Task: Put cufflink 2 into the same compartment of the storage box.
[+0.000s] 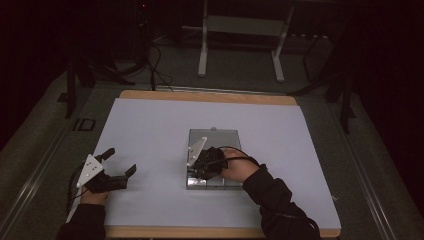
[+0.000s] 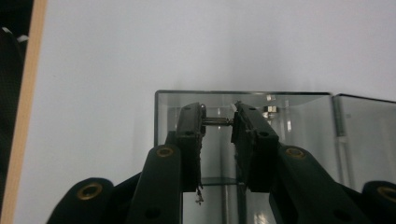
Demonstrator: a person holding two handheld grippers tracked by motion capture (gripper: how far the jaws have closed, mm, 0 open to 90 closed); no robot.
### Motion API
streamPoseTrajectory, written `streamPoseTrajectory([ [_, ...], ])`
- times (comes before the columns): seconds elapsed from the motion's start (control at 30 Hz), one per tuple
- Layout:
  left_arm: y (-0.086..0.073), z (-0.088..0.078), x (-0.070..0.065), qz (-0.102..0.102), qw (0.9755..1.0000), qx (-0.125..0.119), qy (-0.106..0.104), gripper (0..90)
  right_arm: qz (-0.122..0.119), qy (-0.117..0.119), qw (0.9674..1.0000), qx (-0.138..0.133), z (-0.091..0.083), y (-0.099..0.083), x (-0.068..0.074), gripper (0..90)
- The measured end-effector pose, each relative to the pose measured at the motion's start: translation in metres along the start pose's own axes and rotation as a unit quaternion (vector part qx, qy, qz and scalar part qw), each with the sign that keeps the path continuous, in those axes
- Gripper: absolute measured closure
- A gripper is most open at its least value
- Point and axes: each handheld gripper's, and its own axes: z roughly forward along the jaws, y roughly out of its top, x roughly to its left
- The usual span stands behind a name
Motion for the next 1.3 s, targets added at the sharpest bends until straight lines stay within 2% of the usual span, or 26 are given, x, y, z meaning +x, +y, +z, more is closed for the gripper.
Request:
streamPoseTrajectory([
  [0.2,0.0,0.0,0.0,0.0,1.0,0.0,0.0,1.6,0.0,0.003,0.9999,0.011,0.017,-0.003,-0.001,72.0],
  [0.37,0.0,0.0,0.0,-0.001,1.0,0.001,-0.001,1.7,0.003,0.014,0.9996,0.023,0.03,-0.005,-0.001,72.0],
  [0.53,0.0,0.0,0.0,-0.002,1.0,0.001,-0.001,1.7,0.004,0.017,0.9993,0.033,0.039,-0.006,-0.002,72.0],
  [0.8,0.0,0.0,0.0,-0.002,1.0,0.001,-0.001,1.6,0.009,0.026,0.9979,0.058,0.047,-0.006,-0.005,71.9],
  [0.93,0.0,0.0,0.0,-0.002,1.0,0.001,-0.001,1.6,0.012,0.028,0.9978,0.058,0.049,-0.004,-0.005,71.7],
  [1.3,0.0,0.0,0.0,-0.003,1.0,0.0,-0.002,1.7,0.001,0.031,0.9963,0.079,0.047,0.003,-0.005,68.1],
])
